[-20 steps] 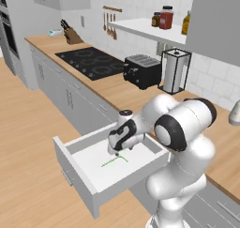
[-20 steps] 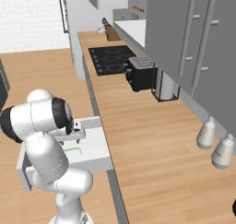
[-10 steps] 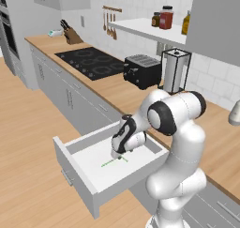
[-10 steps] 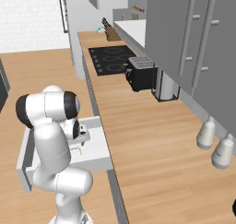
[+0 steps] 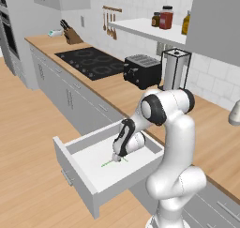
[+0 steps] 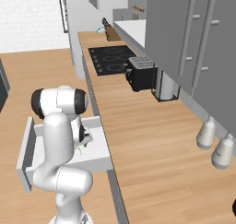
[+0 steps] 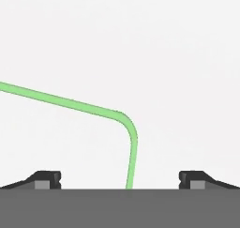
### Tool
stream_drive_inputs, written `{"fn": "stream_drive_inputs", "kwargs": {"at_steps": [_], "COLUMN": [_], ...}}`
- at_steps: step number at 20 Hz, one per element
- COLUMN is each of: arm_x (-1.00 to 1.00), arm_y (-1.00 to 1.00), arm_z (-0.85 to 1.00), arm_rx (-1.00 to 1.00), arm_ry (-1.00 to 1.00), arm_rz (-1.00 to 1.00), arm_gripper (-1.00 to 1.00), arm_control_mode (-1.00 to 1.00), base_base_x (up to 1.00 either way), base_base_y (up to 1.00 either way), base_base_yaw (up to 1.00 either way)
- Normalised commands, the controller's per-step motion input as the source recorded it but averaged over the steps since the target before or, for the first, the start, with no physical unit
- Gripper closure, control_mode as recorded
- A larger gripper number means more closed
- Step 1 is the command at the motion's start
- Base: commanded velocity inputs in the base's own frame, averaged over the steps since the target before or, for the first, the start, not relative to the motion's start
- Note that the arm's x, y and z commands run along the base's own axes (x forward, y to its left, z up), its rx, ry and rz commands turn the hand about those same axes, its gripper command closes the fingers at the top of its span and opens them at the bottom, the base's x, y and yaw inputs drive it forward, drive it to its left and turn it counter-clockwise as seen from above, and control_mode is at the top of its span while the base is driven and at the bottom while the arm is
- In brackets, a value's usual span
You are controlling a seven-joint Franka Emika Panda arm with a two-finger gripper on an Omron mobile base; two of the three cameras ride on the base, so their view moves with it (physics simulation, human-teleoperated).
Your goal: Take a straw from the drawer in front and place it inside the glass cup on the dining counter.
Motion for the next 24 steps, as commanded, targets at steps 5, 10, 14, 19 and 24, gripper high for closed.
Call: {"fn": "stream_drive_inputs", "kwargs": {"at_steps": [5,10,14,19,24], "arm_x": [0.3,0.18,0.14,0.01,0.0], "arm_y": [0.0,0.0,0.0,0.0,0.0], "arm_z": [-0.25,-0.29,-0.35,-0.35,-0.26], "arm_rx": [0.0,0.0,0.0,0.0,0.0], "arm_ry": [0.0,0.0,0.0,0.0,0.0], "arm_rz": [0.07,0.03,0.03,0.02,0.03], "arm_gripper": [-1.0,-1.0,-1.0,1.0,1.0], "arm_control_mode": [-1.0,-1.0,-1.0,-1.0,-1.0], "base_base_x": [0.0,0.0,0.0,0.0,0.0], "base_base_y": [0.0,0.0,0.0,0.0,0.0], "base_base_yaw": [0.0,0.0,0.0,0.0,0.0]}}
